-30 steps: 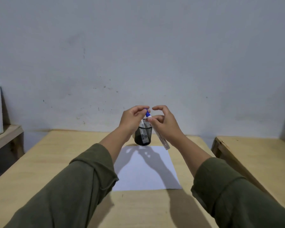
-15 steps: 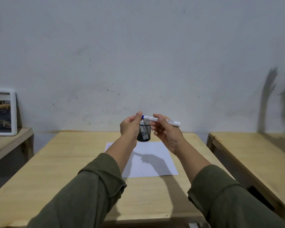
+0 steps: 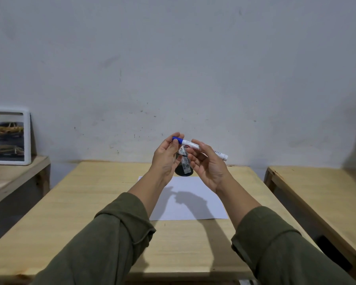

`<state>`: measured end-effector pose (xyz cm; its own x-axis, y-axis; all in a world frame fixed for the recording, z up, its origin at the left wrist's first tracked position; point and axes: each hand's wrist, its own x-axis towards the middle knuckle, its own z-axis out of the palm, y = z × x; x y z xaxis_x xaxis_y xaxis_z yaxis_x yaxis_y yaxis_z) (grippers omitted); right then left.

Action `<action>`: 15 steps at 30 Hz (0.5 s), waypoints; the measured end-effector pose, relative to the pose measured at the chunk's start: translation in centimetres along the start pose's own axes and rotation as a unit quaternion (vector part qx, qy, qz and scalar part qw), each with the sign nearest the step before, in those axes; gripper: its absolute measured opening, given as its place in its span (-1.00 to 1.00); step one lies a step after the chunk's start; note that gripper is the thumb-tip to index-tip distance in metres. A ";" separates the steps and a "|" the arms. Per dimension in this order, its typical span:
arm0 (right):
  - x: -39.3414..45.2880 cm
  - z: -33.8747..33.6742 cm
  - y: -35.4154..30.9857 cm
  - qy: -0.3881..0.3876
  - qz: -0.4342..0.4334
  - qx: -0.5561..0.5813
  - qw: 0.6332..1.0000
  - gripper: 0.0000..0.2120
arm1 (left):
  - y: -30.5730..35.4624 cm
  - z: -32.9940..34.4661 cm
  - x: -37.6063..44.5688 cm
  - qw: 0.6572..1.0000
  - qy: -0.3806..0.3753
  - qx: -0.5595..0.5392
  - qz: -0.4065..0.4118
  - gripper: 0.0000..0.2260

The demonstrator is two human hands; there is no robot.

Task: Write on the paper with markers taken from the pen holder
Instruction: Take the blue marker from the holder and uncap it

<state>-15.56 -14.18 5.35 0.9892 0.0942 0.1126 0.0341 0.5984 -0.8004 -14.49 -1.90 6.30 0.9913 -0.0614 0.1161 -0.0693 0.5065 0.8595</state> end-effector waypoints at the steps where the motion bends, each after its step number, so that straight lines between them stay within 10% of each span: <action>1: 0.1 0.0 0.0 0.001 -0.003 -0.003 1.000 -0.82 | 0.0 0.0 0.1 1.000 0.008 0.006 -0.002 -0.85; 15: 1.0 0.0 0.7 0.003 -0.042 -0.036 0.998 -0.82 | -0.2 0.5 1.0 0.990 0.128 0.015 -0.053 -0.81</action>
<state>-14.55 -13.71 4.92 0.9833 0.0405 0.1777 0.1272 0.5454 -0.8284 -13.50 -2.54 6.50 0.9888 0.1094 -0.1015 0.0364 0.4829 0.8749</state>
